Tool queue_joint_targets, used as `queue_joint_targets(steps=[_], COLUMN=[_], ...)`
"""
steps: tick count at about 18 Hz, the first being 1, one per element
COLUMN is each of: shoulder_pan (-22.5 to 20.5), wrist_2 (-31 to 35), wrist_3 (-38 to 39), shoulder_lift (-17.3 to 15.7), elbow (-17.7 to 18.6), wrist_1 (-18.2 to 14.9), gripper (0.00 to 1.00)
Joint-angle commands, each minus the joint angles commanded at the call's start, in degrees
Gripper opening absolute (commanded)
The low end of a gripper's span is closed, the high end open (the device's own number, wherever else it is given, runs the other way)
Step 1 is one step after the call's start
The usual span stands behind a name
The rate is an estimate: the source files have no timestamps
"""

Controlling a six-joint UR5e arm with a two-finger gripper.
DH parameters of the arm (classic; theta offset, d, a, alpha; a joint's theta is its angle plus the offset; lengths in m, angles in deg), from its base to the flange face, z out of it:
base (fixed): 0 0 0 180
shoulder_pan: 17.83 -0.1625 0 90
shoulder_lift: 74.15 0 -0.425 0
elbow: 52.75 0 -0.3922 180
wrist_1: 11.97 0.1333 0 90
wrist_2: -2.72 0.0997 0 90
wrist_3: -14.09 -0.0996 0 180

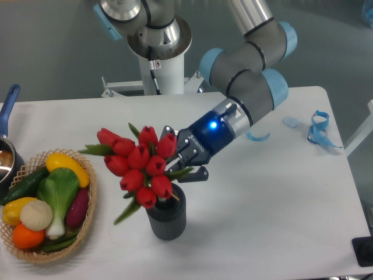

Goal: Insert the flowers into the vase
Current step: 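Lower the tulip stems down into the vase opening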

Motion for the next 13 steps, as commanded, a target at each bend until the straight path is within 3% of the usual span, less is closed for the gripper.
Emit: queue_joint_targets(steps=[13], shoulder_pan=[-0.35], wrist_2=[0.35], wrist_3=[-4.48], shoulder_lift=[5.54], elbow=[0.7], wrist_1=[0.35], gripper=[0.19])
